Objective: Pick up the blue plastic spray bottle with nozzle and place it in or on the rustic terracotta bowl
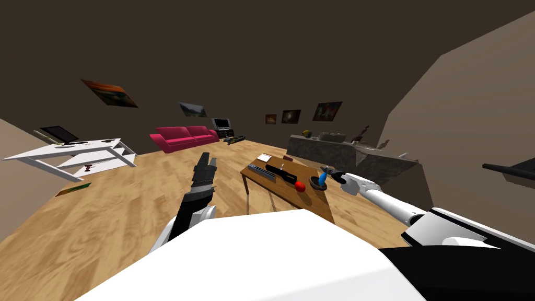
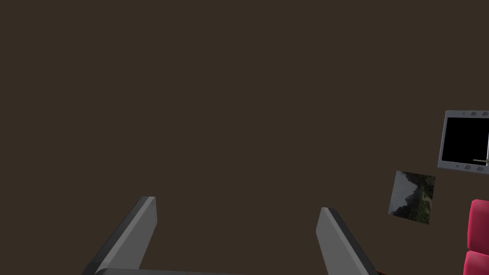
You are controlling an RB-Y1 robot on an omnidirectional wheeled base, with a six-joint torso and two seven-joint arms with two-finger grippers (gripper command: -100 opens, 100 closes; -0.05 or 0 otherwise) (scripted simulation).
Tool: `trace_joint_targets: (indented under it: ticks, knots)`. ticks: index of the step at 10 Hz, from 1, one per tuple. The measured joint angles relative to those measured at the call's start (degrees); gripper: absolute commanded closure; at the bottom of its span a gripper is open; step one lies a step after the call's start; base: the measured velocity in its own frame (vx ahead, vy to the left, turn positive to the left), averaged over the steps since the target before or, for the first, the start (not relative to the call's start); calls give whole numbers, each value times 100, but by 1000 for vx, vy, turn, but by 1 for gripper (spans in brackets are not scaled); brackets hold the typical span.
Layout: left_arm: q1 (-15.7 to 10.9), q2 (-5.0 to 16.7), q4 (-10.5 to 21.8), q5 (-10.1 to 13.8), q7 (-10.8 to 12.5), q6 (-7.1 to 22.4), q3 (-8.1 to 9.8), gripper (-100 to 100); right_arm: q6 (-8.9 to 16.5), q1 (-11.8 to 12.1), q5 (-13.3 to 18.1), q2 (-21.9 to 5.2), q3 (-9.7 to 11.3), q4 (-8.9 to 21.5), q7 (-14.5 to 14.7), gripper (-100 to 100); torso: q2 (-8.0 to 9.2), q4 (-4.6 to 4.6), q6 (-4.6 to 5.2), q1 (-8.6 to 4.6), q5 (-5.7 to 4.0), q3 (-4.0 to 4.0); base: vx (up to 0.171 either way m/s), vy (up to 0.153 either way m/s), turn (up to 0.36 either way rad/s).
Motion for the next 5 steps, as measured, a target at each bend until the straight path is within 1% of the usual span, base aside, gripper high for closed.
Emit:
trace_joint_targets:
  ticks: [5]
  knots:
    - [0, 0, 0, 0, 0, 0, 0, 0, 0, -1, 1, 2, 0, 1, 1, 0, -1, 0, 0, -7, -2, -1, 0, 0, 0]
